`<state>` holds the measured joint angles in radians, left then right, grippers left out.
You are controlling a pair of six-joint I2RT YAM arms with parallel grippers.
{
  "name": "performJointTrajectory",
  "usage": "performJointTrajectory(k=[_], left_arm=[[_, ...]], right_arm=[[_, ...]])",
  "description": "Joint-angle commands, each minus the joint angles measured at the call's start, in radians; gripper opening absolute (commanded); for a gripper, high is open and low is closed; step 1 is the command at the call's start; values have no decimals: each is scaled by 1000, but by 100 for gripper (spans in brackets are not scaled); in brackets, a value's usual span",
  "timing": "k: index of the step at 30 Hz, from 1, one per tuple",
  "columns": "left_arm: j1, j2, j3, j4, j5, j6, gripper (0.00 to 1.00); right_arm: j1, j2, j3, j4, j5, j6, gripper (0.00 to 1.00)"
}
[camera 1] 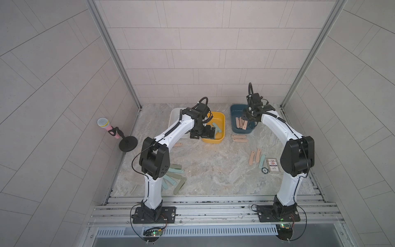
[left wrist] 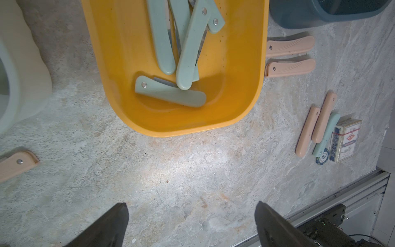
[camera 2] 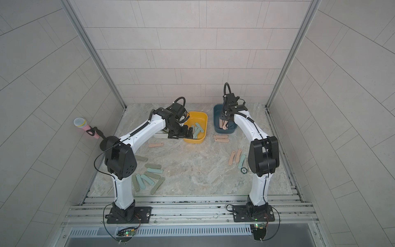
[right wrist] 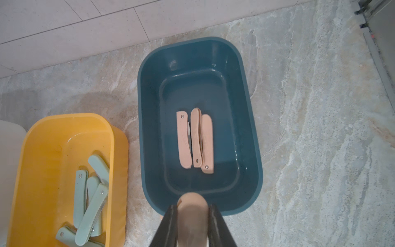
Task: Place the fruit knives into the storage box by color
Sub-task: Place the fruit knife in the storage box.
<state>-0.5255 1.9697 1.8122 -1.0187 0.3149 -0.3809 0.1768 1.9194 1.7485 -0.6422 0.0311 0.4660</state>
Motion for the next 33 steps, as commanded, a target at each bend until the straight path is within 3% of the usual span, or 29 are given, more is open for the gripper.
performJointTrajectory(k=[1,9,13,19,24,33], left_arm=[[2,-20,-22,4,4,4,100],[2,-21,-48,19,15,-5,100],[1,-28,-56,24,12,-10,100],[-1,-52,-71,29,13,-11,100],[-8,-108,-114,38,4,-13,100],[-55,-225,-331,102,12,-31,100]], right_arm=[[-13,65,57,-13,9,-19,18],[-20,247,214,-14,17,-58,19],[-23,308,270,-38,-3,-70,26],[-22,231,256,-69,-19,-81,40],[-16,52,90,-84,4,-67,43],[55,-404,-491,-156,82,3,42]])
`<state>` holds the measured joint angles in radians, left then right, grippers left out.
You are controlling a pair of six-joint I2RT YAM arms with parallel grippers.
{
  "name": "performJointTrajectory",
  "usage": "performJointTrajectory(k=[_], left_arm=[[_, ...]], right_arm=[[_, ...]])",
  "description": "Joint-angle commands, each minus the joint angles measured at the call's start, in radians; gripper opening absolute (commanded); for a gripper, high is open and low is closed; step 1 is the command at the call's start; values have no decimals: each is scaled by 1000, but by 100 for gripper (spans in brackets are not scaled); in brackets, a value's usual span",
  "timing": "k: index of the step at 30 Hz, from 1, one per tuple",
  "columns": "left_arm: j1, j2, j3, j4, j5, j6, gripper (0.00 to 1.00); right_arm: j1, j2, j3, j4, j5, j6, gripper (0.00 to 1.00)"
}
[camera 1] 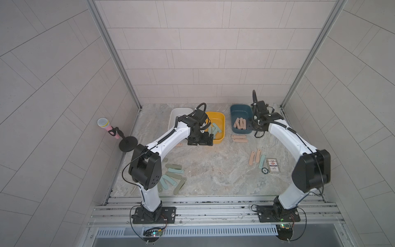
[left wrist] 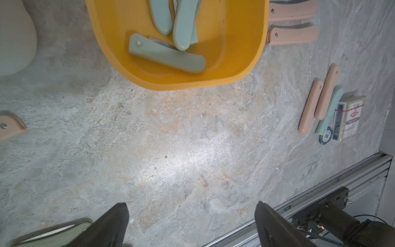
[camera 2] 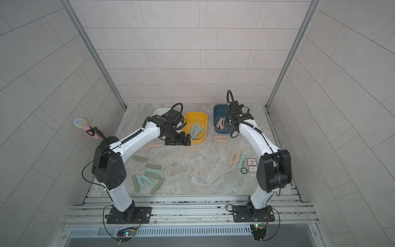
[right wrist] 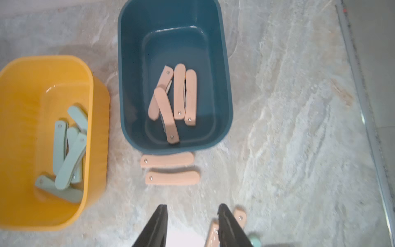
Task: Place the fruit knives into the storage box by color
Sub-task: Place the fruit knife in the storage box, then pick up the fruit knife from the center of the board.
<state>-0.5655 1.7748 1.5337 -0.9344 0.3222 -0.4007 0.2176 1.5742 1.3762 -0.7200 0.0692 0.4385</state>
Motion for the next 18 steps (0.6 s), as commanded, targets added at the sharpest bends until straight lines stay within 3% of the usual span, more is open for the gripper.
performJointTrajectory(k=[1,8,18], left_arm=[[-23,-38,-78,26,10,-12,100],[-52,-62,-192,68,22,0,100],[-60,-64,-239,86,17,9,100]], right_arm=[[25,-98,-174,-83,46,40,42],[87,-226,-466,-50,27,115,42],[118,-164,-528,62,-17,155,42]])
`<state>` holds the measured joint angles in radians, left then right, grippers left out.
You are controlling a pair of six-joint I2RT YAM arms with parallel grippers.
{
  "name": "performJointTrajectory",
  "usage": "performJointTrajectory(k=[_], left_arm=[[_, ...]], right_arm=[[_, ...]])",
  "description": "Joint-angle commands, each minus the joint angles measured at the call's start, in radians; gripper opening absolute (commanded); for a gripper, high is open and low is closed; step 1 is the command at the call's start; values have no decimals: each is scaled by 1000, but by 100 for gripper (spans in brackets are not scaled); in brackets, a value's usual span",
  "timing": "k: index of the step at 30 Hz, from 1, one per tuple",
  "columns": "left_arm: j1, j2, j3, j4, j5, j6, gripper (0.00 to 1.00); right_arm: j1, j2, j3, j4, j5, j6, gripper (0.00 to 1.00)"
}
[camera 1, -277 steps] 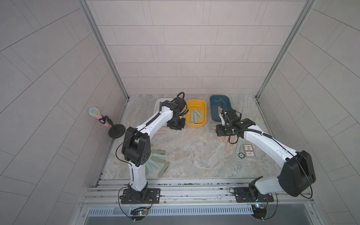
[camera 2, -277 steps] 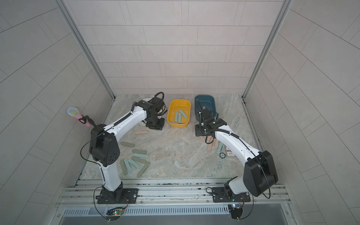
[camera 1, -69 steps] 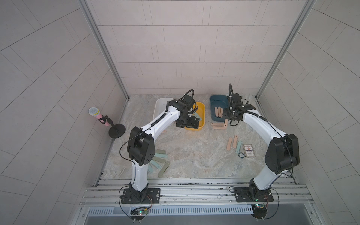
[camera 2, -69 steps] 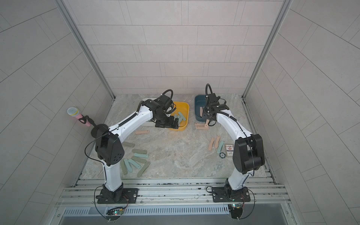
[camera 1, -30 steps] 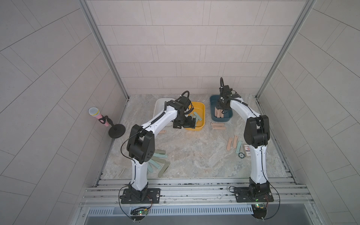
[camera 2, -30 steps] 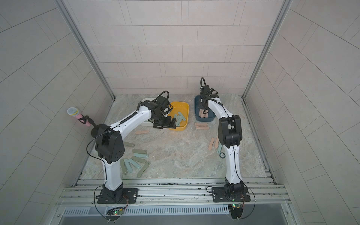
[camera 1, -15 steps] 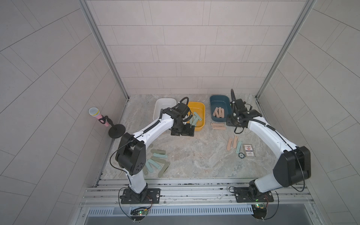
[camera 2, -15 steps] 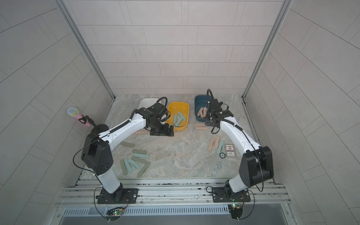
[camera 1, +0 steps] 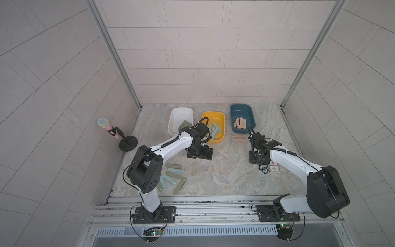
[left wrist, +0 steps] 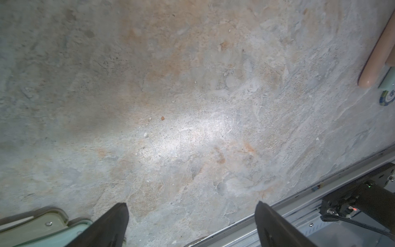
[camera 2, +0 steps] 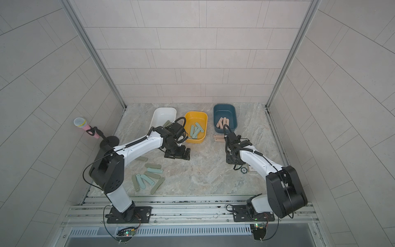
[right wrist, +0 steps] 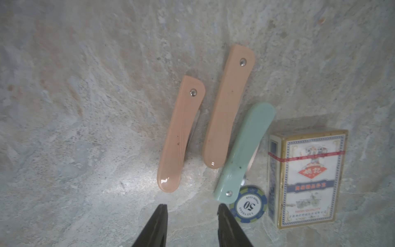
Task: Place the fruit knives into the storage box by color
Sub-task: Pick up the fruit knife from the center of the board.
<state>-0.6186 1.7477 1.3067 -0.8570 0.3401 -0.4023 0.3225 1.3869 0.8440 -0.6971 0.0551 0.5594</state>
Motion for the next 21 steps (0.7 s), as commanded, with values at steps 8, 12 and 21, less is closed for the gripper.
performJointTrajectory(k=[8,12,21], left_arm=[[-7,-25,-13,13,-6,16,100],[-7,-19,-10,10,-11,19,100],[-7,-6,14,-6,-27,26,100]], right_arm=[[13,144,23,98,0,31,43],[10,173,7,124,1,33,43],[-17,206,-27,171,-24,36,34]])
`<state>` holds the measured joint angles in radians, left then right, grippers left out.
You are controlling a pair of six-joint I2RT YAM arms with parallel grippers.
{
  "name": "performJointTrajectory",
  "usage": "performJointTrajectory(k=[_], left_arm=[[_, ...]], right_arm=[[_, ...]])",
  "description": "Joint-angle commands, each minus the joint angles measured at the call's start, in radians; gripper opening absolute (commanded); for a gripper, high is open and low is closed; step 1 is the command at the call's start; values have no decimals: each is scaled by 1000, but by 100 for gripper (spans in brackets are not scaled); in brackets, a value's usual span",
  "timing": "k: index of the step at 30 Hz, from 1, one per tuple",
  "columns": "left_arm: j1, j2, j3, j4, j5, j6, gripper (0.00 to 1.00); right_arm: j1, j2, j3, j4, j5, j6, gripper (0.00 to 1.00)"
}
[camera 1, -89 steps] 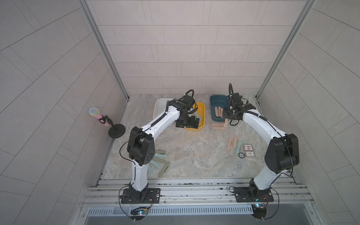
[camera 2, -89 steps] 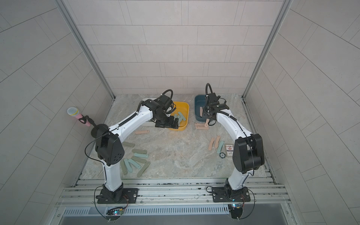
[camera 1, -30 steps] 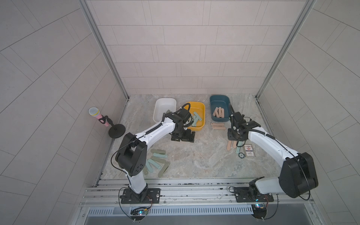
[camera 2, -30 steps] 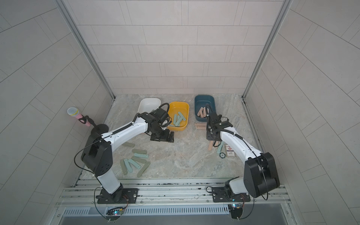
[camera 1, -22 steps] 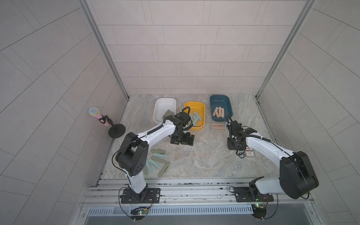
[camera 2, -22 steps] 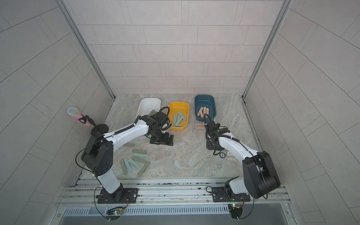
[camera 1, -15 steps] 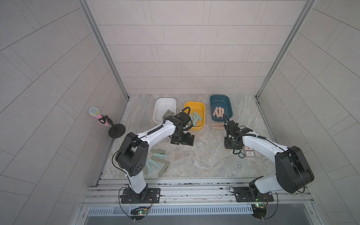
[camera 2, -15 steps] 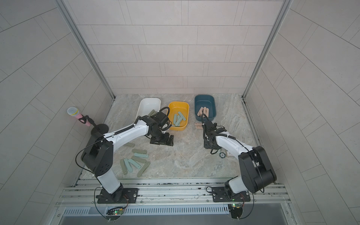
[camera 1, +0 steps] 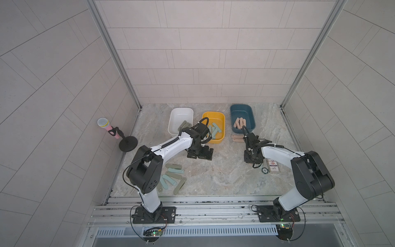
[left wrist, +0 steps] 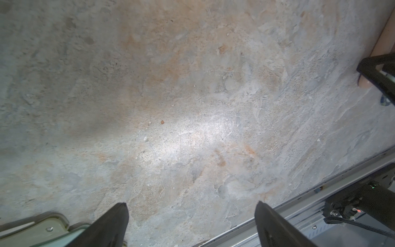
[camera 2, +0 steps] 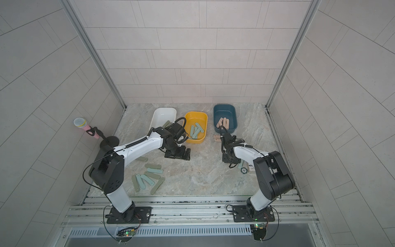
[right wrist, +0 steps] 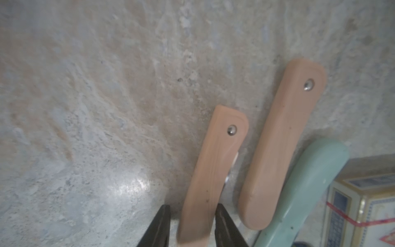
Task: Place the fruit knives into the storage box by color
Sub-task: Pick up the fruit knife from the center of the board.
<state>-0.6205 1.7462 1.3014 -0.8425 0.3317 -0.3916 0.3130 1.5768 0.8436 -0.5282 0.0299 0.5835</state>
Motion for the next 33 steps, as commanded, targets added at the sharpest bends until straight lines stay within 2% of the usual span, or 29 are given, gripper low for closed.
performJointTrajectory(k=[1,5,10,23,33], left_arm=[[-5,-3,25,-26,-20,18,100],[-4,-6,41,-42,-34,25,100],[0,3,73,-67,-29,27,100],[1,29,164,-135,-22,13,100],[2,26,189,-149,-12,-2,100]], right_arm=[[-10,14,-29,3,2,12,32],[-11,3,-42,7,2,15,26],[-11,-31,-61,-6,6,13,24],[-8,-176,-138,-22,20,21,22],[-8,-227,-150,-40,42,13,22]])
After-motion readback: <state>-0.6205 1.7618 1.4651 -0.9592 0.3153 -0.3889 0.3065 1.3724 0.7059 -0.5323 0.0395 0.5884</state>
